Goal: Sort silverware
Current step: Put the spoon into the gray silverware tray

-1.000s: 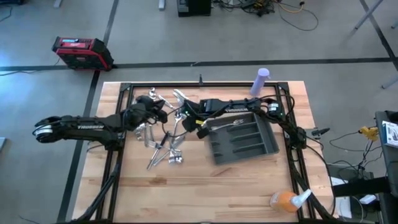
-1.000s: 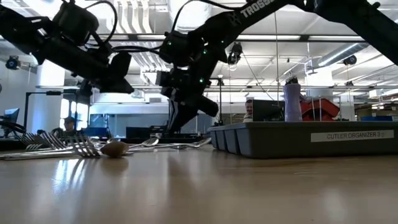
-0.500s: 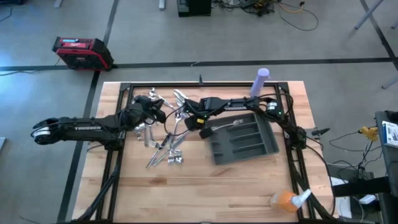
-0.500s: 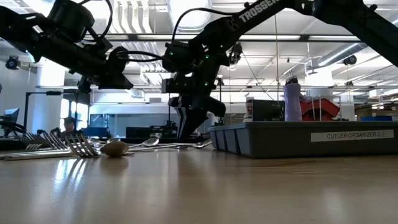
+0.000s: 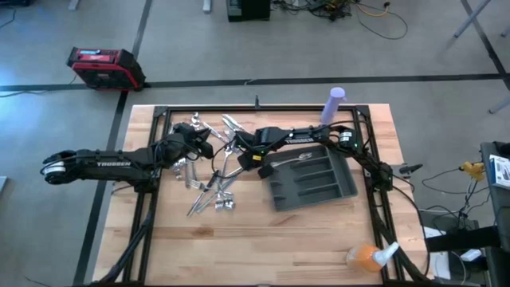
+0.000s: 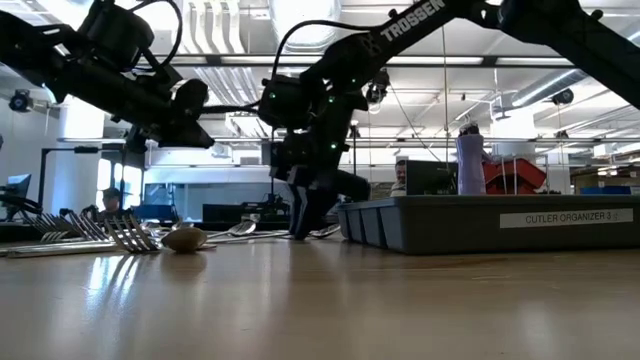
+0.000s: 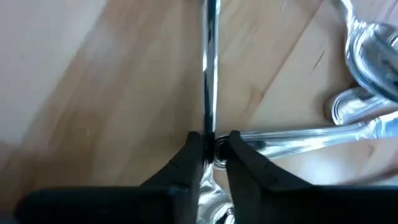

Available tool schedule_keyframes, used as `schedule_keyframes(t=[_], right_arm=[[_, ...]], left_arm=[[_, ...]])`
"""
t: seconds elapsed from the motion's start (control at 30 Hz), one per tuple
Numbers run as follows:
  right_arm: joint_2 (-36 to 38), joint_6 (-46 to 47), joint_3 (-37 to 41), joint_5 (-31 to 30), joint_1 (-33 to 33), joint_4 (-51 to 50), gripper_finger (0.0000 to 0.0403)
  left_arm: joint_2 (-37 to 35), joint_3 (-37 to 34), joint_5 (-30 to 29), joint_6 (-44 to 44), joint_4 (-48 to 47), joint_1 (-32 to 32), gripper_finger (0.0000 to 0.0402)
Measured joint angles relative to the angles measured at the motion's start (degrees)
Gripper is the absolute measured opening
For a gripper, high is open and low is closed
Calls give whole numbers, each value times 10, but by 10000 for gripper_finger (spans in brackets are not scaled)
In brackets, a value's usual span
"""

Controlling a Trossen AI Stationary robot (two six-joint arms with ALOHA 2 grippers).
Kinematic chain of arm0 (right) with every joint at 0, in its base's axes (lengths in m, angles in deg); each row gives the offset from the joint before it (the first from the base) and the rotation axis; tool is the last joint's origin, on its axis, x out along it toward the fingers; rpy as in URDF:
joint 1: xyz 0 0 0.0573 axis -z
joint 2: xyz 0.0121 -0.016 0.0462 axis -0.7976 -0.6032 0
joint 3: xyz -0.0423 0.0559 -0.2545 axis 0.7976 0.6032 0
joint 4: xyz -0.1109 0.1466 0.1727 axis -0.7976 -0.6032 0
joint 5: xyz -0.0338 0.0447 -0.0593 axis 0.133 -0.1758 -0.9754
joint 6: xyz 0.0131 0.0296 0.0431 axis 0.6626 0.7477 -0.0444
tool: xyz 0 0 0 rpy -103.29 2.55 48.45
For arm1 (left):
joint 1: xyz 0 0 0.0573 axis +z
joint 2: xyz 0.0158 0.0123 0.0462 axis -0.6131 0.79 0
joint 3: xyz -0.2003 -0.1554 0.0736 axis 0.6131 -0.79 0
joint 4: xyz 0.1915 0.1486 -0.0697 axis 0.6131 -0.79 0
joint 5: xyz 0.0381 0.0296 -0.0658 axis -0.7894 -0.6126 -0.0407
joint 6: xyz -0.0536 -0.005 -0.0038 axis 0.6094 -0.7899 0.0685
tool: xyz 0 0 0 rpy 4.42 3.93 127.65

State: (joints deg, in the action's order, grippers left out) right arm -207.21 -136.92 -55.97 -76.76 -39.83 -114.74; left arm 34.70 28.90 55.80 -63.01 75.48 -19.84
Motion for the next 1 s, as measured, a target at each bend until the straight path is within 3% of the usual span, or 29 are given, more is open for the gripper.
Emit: schedule_keyframes(t=[0.1,0.43,0.7,1.0], right_arm=[[0,-9,0,-4,4,-15,7],[21,-17,5,-9,-5,-8,2],[27,-14,5,60,-21,13,0],[27,-9,5,64,-29,47,2]], left_arm=[[1,0,0,0,-1,0,25],[2,0,-1,1,3,0,25],[2,0,-2,1,5,0,25],[2,0,-2,0,8,0,25]])
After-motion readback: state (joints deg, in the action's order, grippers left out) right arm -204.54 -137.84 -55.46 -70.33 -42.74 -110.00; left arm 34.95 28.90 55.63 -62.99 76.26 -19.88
